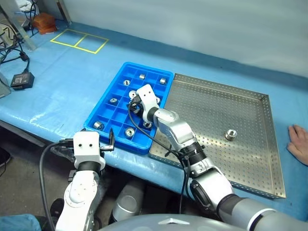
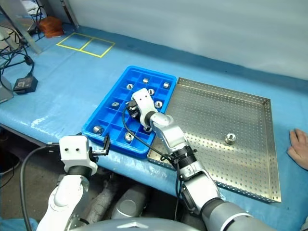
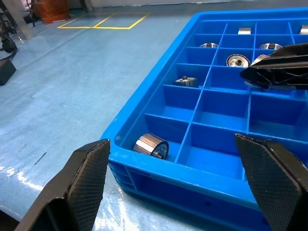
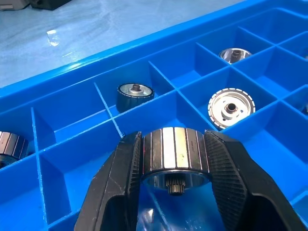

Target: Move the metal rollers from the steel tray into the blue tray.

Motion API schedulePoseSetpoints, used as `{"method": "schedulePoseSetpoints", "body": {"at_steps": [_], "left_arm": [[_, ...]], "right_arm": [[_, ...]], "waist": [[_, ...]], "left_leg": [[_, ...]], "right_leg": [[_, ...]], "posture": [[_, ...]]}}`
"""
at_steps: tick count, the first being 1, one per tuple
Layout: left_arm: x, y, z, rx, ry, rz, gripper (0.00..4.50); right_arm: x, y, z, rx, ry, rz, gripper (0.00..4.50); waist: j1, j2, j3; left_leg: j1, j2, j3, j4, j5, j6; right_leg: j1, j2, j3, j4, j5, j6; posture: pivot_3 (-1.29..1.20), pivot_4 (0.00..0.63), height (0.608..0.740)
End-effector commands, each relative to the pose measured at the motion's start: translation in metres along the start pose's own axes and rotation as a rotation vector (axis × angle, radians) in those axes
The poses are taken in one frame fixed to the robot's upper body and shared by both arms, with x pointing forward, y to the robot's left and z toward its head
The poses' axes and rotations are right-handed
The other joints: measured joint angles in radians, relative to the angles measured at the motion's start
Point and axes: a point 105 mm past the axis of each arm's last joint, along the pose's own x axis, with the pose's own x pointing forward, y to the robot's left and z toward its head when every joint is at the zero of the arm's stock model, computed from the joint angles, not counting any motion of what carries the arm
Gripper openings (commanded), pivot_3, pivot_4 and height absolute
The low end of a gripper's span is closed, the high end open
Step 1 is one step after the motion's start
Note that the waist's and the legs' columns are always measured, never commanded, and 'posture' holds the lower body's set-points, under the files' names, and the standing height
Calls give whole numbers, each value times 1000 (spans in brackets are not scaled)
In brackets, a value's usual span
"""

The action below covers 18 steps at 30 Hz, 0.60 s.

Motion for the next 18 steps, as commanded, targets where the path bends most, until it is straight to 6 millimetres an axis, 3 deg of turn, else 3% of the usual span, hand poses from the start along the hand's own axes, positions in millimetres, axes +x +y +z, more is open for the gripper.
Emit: {"method": "schedulePoseSetpoints", "body": {"at_steps": [1,4,9,13,15,18], "left_arm": [[0,-2,11,-5,-51,-18,4500],[1,-3,11,-4,-51,-28,4500],[4,-7,11,-7,-51,-49,4500],[8,-13,11,-11,-55,-85,4500],[10,-17,12,-14,-59,-111,4500],[14,-28,12,-18,-61,-186,4500]], "right_arm": [[-5,-7,7,-10,-36,-31,1666],[-8,-11,3,4,-19,-34,1666],[-15,-9,6,-6,-25,-21,3278],[-31,-18,22,2,-83,-58,4479],[-42,-29,28,-1,-109,-112,4479],[-69,-63,31,12,-141,-290,4479]], "waist": [[5,0,0],[5,0,0],[5,0,0],[-3,0,0],[-8,0,0],[-15,1,-1]], "left_leg": [[0,0,0,0,0,0],[0,0,1,0,0,0],[0,0,0,0,0,0],[0,0,-1,1,0,0],[-1,0,-1,2,0,0],[-1,0,-2,3,0,0]], "right_leg": [[0,0,-1,0,0,0],[0,0,-2,0,0,0],[1,0,-3,0,0,-1],[1,0,-4,0,0,-1],[2,0,-5,0,0,-1],[2,0,-5,0,0,-1]], "posture": [[493,150,740],[483,150,740],[458,150,740],[402,150,740],[372,150,740],[332,150,740]]}}
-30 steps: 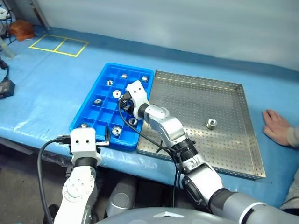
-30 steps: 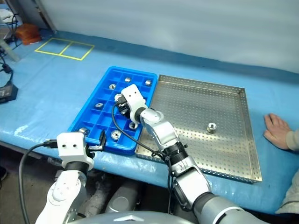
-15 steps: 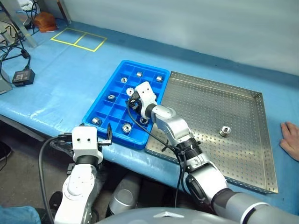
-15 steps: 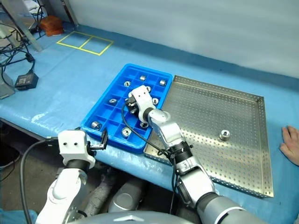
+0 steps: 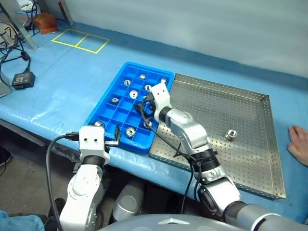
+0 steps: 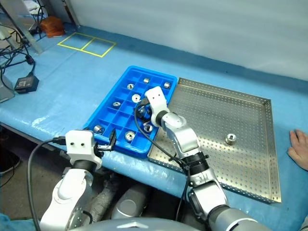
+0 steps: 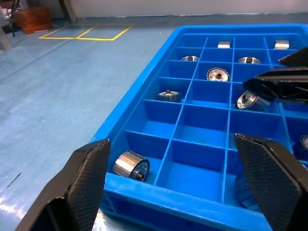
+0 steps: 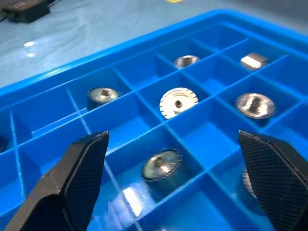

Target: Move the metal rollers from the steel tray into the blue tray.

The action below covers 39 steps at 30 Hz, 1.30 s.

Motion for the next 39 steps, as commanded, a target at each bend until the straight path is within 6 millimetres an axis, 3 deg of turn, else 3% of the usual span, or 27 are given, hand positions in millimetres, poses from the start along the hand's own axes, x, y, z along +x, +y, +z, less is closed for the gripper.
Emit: {"method": "schedulePoseSetpoints", "body": {"at_steps": [1,5,10,16,21,30,39], "left_arm": [[5,-13,4,-10,-24,-87,4500],[10,-26,5,-11,-29,-170,4500],[15,-39,6,-2,-27,-260,4500],[18,-54,6,9,-17,-357,4500],[18,-59,6,14,-15,-385,4500],[21,-60,7,14,-24,-383,4500],[21,-58,8,12,-26,-361,4500]], "right_arm": [[-25,-38,17,30,-78,-183,4479],[-50,-67,6,82,-69,-321,4479],[-73,-85,-9,77,-33,-445,4479],[-94,-99,-26,62,16,-570,4479],[-100,-102,-39,81,47,-595,4479],[-88,-101,-54,134,74,-567,4479],[-74,-106,-82,162,141,-565,4479]], "waist": [[-10,1,0],[-56,1,-1],[-150,2,-1],[-267,3,-1],[-331,3,-1],[-353,3,-1],[-351,3,-1]], "left_leg": [[0,0,0,0,0,0],[0,0,0,2,0,0],[1,0,-1,3,0,0],[5,0,-6,4,0,1],[9,1,-6,4,0,1],[17,2,0,4,1,2],[17,2,2,4,0,3]], "right_leg": [[0,0,0,0,0,0],[1,0,0,0,0,0],[3,0,0,1,1,-1],[9,0,0,0,1,-2],[11,0,4,2,0,-2],[13,1,13,6,-2,-5],[13,0,16,6,-1,-4]], "posture": [[325,150,740],[262,150,740],[204,150,740],[164,150,740],[152,150,740],[162,150,740],[186,150,740]]}}
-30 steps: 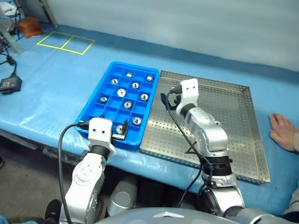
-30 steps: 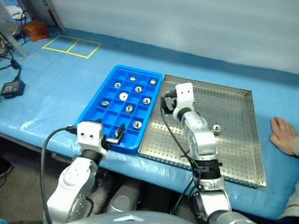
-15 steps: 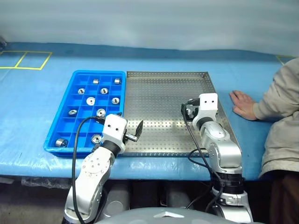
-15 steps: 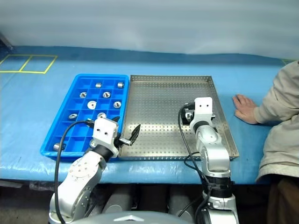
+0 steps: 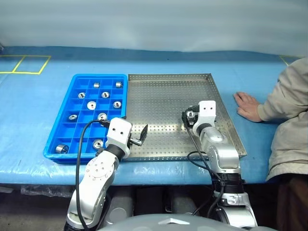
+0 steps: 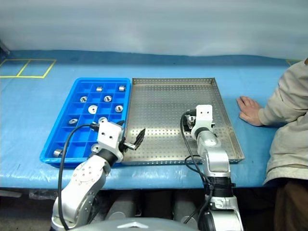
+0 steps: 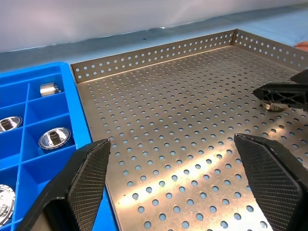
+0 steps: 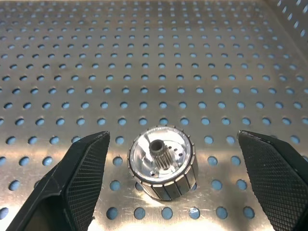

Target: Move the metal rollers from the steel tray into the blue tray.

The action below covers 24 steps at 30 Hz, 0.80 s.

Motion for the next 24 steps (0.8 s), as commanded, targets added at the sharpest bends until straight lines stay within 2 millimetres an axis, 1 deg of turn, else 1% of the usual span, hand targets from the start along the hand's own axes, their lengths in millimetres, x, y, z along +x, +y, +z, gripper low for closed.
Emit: {"method": "schedulePoseSetpoints", "body": {"at_steps": [1,3,7,9,10,12,14,17,19,21,24], "left_arm": [[-1,0,8,5,-33,8,4500],[-1,1,8,4,-34,14,4500],[-2,3,8,-1,-33,32,4500],[-3,4,8,-6,-35,49,4500],[-3,6,8,-8,-36,60,4500],[-4,9,8,-7,-39,94,4500],[-7,17,8,-10,-48,154,4500],[-14,29,9,-16,-57,245,4500],[-19,34,7,-31,-56,285,4500],[-24,37,6,-33,-53,315,4500],[-37,43,3,-40,-44,386,4500]], "right_arm": [[4,1,8,7,-40,3,4304],[6,0,6,5,-37,2,3870],[6,0,6,3,-39,8,2543],[6,2,11,-2,-54,16,1850],[5,4,14,1,-64,28,1691],[4,12,24,-8,-90,62,1704],[4,27,40,-40,-122,122,1704],[1,57,61,-93,-163,235,1704],[-3,83,73,-129,-185,336,1704],[-6,103,80,-163,-198,414,1704],[-16,140,87,-203,-219,559,1704]], "waist": [[0,0,0],[0,0,0],[2,0,0],[2,0,0],[3,0,0],[4,0,0],[3,0,1],[4,0,1],[14,0,1],[30,0,1],[62,-1,1]], "left_leg": [[0,0,0,0,0,0],[0,0,0,0,0,0],[0,0,0,0,0,0],[0,0,0,0,0,0],[0,0,0,0,0,0],[0,0,0,0,0,0],[0,0,1,0,0,0],[0,0,1,0,0,0],[0,0,0,-1,0,0],[0,0,0,-2,0,0],[0,0,-1,-5,0,0]], "right_leg": [[0,0,0,0,0,0],[0,0,0,0,0,0],[0,0,0,0,0,0],[0,0,1,0,0,0],[0,0,1,0,0,1],[0,0,1,0,0,1],[-1,0,1,0,0,1],[-1,0,1,0,1,2],[-2,1,1,0,2,3],[-2,1,0,0,2,3],[-2,0,0,-1,2,4]], "posture": [[191,150,740],[196,150,740],[203,150,740],[217,150,740],[220,150,740],[236,150,740],[264,150,740],[319,150,740],[362,150,740],[399,150,740],[479,150,740]]}}
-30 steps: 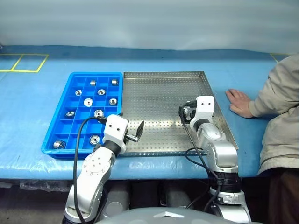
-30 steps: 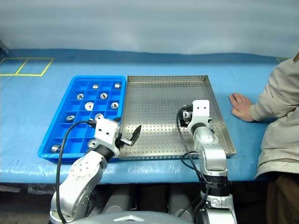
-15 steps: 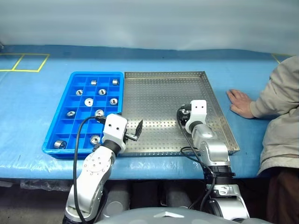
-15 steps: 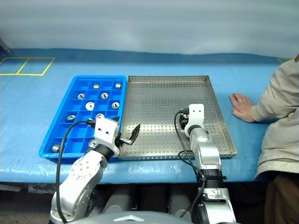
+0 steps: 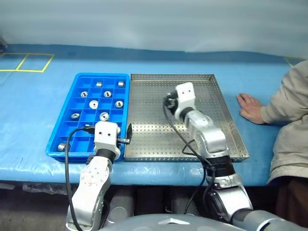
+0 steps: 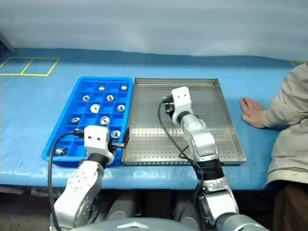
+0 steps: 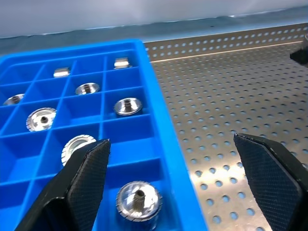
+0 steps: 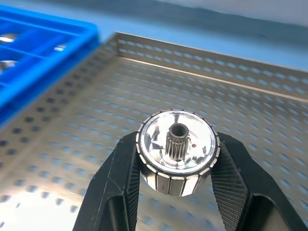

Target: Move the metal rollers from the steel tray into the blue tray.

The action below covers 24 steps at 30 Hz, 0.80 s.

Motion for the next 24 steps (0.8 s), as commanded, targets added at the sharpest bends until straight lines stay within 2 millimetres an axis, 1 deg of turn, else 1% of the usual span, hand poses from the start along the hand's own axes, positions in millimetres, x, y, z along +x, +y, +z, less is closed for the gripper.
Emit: {"method": "schedulePoseSetpoints", "body": {"at_steps": [1,3,6,9,11,13,17,19,21,24], "left_arm": [[-14,12,17,-9,-77,90,4500],[-22,19,15,-11,-71,141,4500],[-31,27,13,-16,-63,206,4500],[-36,31,11,-16,-57,243,4500],[-39,33,10,-19,-55,258,4500],[-41,33,10,-25,-54,271,4500],[-41,33,10,-25,-58,276,4500],[-42,33,10,-23,-60,275,4500],[-41,33,10,-22,-62,270,4500],[-40,31,10,-22,-64,252,4500]], "right_arm": [[6,41,25,-39,-64,169,1704],[10,62,30,-49,-74,251,1704],[14,87,33,-61,-79,343,1704],[17,103,33,-73,-79,398,1704],[19,110,31,-70,-75,424,1704],[20,114,30,-69,-71,440,1704],[23,117,27,-66,-64,451,1704],[24,117,25,-62,-58,449,1704],[26,114,24,-56,-54,438,1704],[26,109,21,-51,-48,420,1704]], "waist": [[23,0,0],[48,-1,0],[95,-1,1],[148,-2,1],[196,-2,1],[239,-2,1],[323,-2,1],[359,-3,0],[396,-4,-1],[444,-6,-2]], "left_leg": [[-1,0,0,-1,0,0],[-1,0,0,-3,0,0],[-1,-1,0,-6,0,0],[-1,-1,0,-8,0,0],[-1,-1,0,-9,0,0],[-2,-1,0,-9,0,-1],[-3,0,1,-9,-1,-1],[-5,-1,2,-9,-1,-2],[-9,-2,2,-9,-1,-2],[-15,-3,3,-8,0,-4]], "right_leg": [[0,0,0,-1,0,0],[-1,0,-1,-3,0,1],[-1,-1,-1,-6,0,1],[-1,-1,-2,-6,0,1],[-2,-1,-2,-6,-1,1],[-3,-1,-3,-7,-1,1],[-5,-1,-4,-7,-2,2],[-13,-1,-4,-7,-2,2],[-16,-1,-5,-6,-2,2],[-17,0,-7,-6,-2,2]], "posture": [[500,150,740],[538,150,740],[591,150,740],[624,150,740],[640,150,740],[650,150,740],[650,150,740],[646,150,740],[646,150,740],[628,150,740]]}}
